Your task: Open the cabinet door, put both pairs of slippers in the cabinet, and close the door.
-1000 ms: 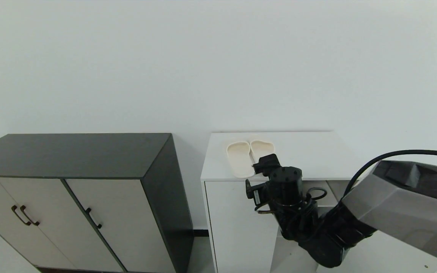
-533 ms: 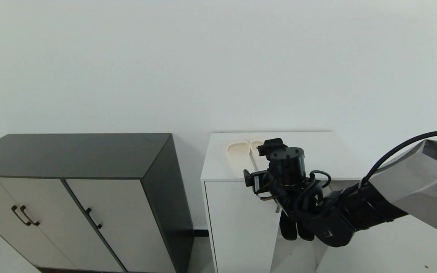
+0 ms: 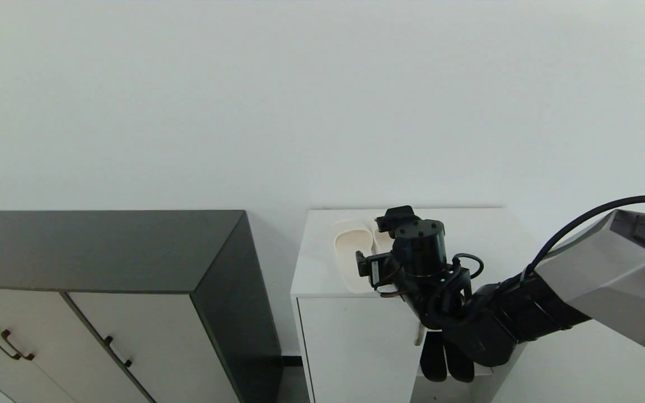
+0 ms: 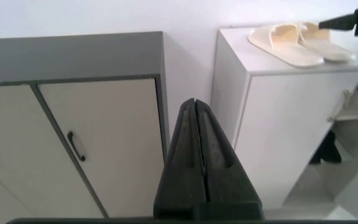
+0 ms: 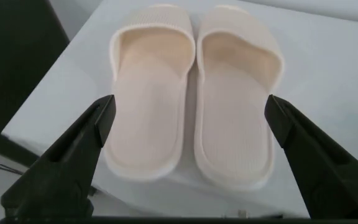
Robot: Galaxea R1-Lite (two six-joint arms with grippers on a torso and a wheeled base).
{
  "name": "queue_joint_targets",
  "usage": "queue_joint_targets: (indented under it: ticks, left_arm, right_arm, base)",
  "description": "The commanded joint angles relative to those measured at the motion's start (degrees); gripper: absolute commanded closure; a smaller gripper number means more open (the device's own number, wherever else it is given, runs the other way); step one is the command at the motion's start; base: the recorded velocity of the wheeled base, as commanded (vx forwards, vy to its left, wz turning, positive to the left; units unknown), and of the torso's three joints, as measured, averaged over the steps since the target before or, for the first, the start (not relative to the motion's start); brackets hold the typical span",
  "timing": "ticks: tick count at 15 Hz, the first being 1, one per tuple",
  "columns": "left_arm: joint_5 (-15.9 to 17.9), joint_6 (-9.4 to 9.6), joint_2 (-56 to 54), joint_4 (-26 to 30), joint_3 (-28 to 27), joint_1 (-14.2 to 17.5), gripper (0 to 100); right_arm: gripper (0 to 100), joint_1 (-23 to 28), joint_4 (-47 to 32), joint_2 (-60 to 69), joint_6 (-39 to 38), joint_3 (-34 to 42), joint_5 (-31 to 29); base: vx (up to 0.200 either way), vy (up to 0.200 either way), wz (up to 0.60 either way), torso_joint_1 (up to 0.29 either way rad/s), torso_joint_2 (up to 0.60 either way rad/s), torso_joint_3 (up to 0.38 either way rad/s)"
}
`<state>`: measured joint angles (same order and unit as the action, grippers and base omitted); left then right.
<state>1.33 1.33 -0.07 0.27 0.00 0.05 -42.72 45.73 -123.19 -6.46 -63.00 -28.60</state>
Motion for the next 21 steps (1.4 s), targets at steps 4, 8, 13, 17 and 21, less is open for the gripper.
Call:
queue_joint_targets:
  ticks: [4, 8, 13, 17, 21]
  left_arm:
    - [0.0, -0.01, 0.1, 0.0, 0.0, 0.0, 100]
    - [0.1, -0.01, 0.1, 0.0, 0.0, 0.0, 100]
    - [0.1, -0.1, 0.1, 0.0, 0.0, 0.0, 100]
    - [0.0, -0.1, 0.1, 0.0, 0.0, 0.0, 100]
    - [0.1, -0.01, 0.1, 0.0, 0.0, 0.0, 100]
  right_arm:
    - [0, 0.0, 2.3, -5.0, 0.0, -0.3, 2.0]
    - [0, 0.4, 2.8, -8.1, -0.1, -4.2, 2.3]
    - [0, 2.5, 2.7, -13.5, 0.0, -10.7, 2.5]
    - [0, 3.4, 0.3, -17.3, 0.0, -16.5, 2.5]
    - [100, 4.0, 0.3, -18.3, 0.0, -18.6, 2.5]
  base:
    - [0.05, 0.0, 0.0, -0.001, 0.0, -0.001]
    - [0.0, 0.0, 0.0, 0.0, 0.0, 0.0]
    - [0.0, 0.0, 0.0, 0.0, 0.0, 0.0]
    - [0.0, 0.0, 0.0, 0.0, 0.0, 0.0]
    - [0.0, 0.0, 0.0, 0.0, 0.0, 0.0]
